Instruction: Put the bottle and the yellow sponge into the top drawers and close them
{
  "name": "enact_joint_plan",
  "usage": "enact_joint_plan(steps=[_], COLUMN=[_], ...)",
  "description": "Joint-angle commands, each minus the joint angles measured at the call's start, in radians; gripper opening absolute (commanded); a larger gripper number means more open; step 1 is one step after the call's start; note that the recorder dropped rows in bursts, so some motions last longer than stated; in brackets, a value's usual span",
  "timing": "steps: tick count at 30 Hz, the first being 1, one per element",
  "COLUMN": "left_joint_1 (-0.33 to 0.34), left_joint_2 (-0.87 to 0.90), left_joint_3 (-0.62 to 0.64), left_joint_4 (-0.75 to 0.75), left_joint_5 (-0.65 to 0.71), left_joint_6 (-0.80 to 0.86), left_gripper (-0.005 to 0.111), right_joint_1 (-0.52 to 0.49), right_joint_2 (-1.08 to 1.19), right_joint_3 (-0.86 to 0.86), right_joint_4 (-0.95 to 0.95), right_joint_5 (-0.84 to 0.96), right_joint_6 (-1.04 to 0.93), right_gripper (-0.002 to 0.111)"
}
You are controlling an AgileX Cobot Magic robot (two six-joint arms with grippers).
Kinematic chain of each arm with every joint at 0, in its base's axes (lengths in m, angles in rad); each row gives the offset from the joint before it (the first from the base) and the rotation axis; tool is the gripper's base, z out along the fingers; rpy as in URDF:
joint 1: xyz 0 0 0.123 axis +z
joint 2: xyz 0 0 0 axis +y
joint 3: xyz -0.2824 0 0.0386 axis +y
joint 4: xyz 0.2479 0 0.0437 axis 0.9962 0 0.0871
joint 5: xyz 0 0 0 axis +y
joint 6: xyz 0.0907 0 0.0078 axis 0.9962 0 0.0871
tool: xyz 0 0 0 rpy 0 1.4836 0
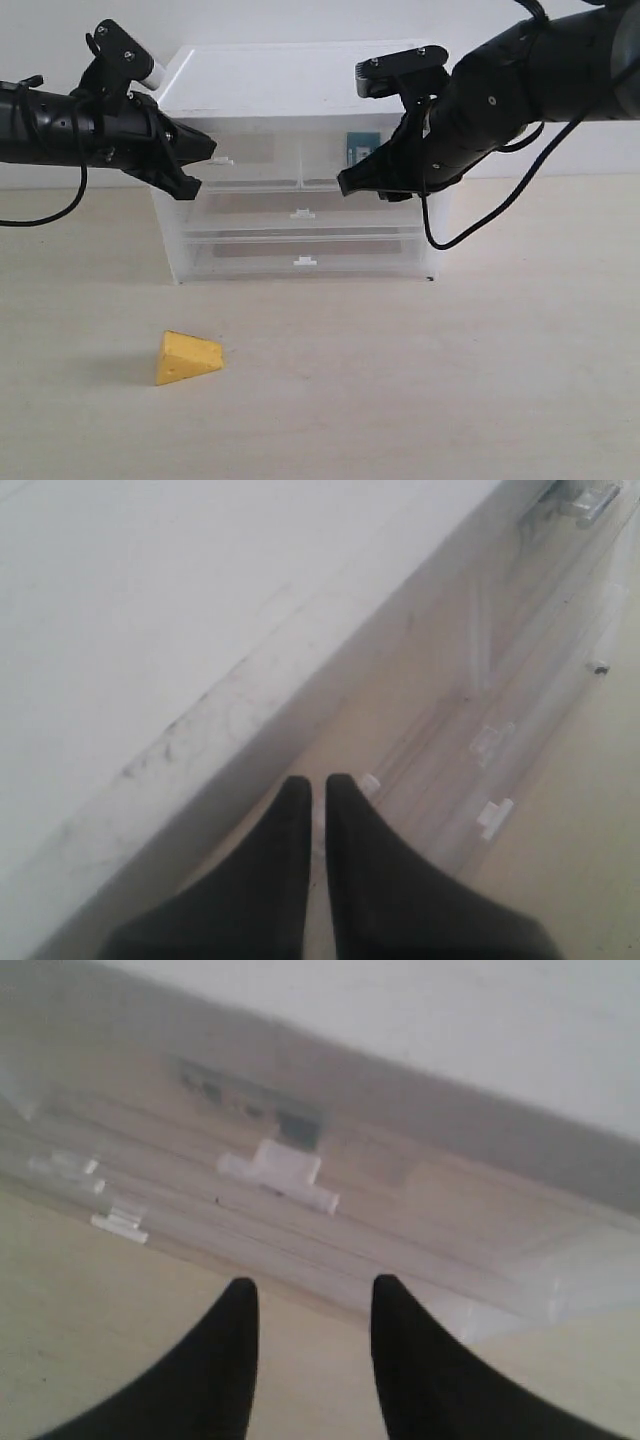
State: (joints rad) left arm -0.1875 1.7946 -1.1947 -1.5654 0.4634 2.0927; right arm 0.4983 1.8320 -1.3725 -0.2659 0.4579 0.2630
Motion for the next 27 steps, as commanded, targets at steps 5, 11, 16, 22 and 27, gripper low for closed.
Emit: enact_joint_plan(steps=[5, 11, 16, 22, 27], left_joint_1=[0.004, 0.004, 0.004, 0.004, 0.004], left_joint_2=[-0.003, -0.003, -0.003, -0.003, -0.014], left_joint_3=[0.043, 0.045, 0.065, 0.120, 0.135], left_joint_4=[-0.060, -0.096, -0.110, -0.179, -0.179], left_joint_5=[0.059, 0.103, 0.156, 0.154, 0.132], left_joint_6=[-0.067, -0.121, -0.133, -0.055, -0.063], left_gripper=[0.004, 0.004, 0.004, 0.004, 0.004], right_joint_1=[-0.001, -0.001, -0.001, -0.032, -0.091], right_joint_2=[-0.007, -0.007, -0.015, -0.035, -0.056], right_joint_3=[-0.005, 0.000, 0.089, 0.229, 0.243], right_joint_4=[-0.058, -0.111, -0.111, -0.125, -0.125], right_joint_5=[0.094, 0.074, -0.090, -0.330, -0.385], right_joint_6=[-0.008, 0.027, 0.053, 0.096, 0.101], right_gripper=[0.009, 0.000, 0.000, 0.000, 0.000])
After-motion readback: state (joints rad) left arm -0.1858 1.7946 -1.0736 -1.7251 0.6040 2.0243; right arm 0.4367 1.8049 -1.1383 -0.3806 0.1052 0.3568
